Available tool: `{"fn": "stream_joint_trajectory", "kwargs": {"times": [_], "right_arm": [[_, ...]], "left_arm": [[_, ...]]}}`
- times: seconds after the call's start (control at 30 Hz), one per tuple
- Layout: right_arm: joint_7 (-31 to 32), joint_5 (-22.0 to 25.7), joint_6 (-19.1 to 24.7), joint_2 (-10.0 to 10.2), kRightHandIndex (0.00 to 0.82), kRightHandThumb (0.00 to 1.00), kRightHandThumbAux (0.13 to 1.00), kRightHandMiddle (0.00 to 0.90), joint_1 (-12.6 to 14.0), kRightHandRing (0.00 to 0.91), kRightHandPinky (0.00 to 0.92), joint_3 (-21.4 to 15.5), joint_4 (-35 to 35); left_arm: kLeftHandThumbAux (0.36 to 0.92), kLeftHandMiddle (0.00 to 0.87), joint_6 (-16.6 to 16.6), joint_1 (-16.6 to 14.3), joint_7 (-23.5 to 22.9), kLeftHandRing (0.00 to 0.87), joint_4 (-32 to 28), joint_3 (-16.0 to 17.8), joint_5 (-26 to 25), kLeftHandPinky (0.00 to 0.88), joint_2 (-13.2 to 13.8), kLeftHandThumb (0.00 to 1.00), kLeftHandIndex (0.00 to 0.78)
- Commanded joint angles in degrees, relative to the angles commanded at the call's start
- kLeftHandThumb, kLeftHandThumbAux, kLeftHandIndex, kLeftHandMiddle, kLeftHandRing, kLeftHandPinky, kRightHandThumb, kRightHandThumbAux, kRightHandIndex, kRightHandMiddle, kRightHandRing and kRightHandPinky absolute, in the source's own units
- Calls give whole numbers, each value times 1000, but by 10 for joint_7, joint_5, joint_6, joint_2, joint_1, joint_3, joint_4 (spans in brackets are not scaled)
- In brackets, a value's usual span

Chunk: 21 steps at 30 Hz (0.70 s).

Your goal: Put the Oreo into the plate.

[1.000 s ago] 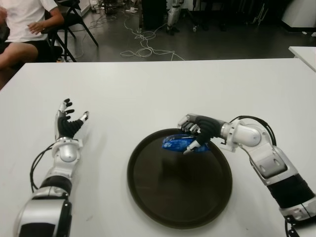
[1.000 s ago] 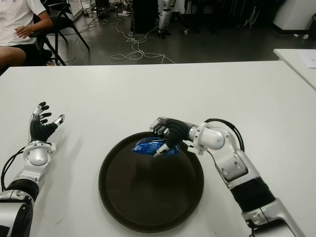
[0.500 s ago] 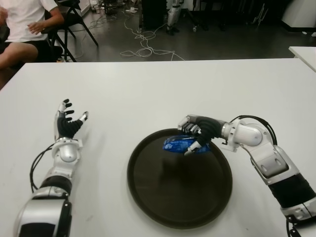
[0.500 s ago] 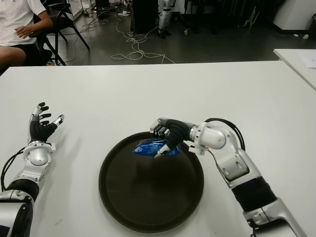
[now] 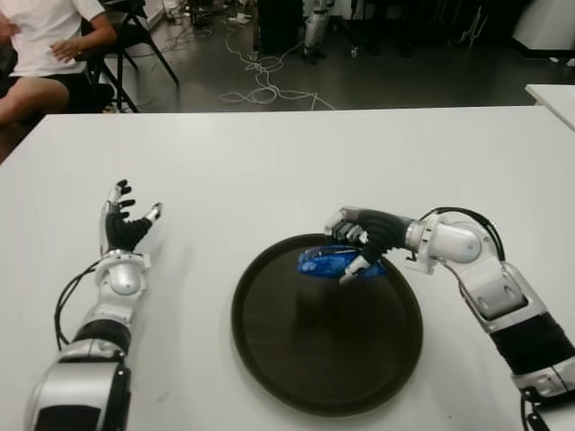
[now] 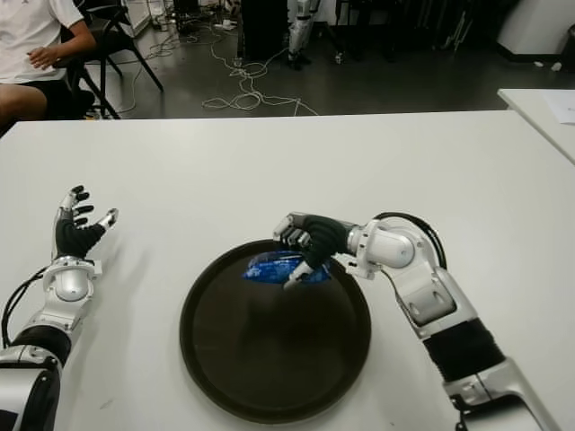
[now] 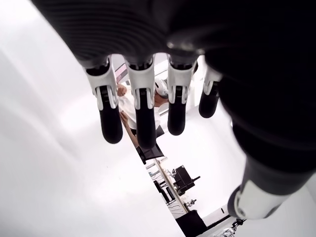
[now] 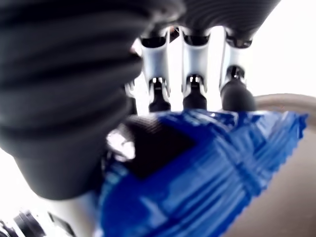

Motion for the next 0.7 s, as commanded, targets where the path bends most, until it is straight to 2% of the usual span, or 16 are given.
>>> {"fn": "stream_joint_trajectory", "kwargs": {"times": [0.07,0.13,0.17,0.2,0.23,0.33,0.43,0.53,0.7], "right_arm": [[-12,-2,5,5,580,5,844,653,4,663,637,-4,-12],[-20,-2,11,8,530,1,827,565,8,571,500,-7,-29],[-27,-1,6,12,519,1,822,547,11,552,470,-8,-26],[-32,-1,2,14,460,0,801,481,12,476,365,-10,-23],[-36,-1,-1,16,422,0,787,438,14,428,297,-10,-20],[-40,7,-20,26,343,0,771,353,16,329,184,-11,9],[-37,17,-43,33,254,0,758,270,8,241,122,-15,49],[-23,33,-53,31,170,0,742,186,5,165,91,-18,54],[-13,33,-76,27,109,0,741,121,0,107,65,-17,68]], "left_arm": [[701,164,0,0,0,184,0,1,0,195,0,189,95],[700,163,0,0,-1,183,-1,2,-1,201,0,189,94],[700,163,-1,0,-3,183,-1,3,-3,202,-1,190,94],[700,165,-2,1,-5,185,-2,4,-5,208,-2,199,94],[700,166,-2,1,-6,187,-2,4,-6,212,-2,205,94],[704,170,-4,1,-10,192,-3,6,-9,216,-3,213,96],[707,174,-5,2,-13,199,-3,8,-12,227,-3,216,98],[711,173,-4,1,-14,204,-2,9,-15,239,-4,216,99],[717,176,-4,1,-11,205,-1,9,-15,245,-4,230,101]]}}
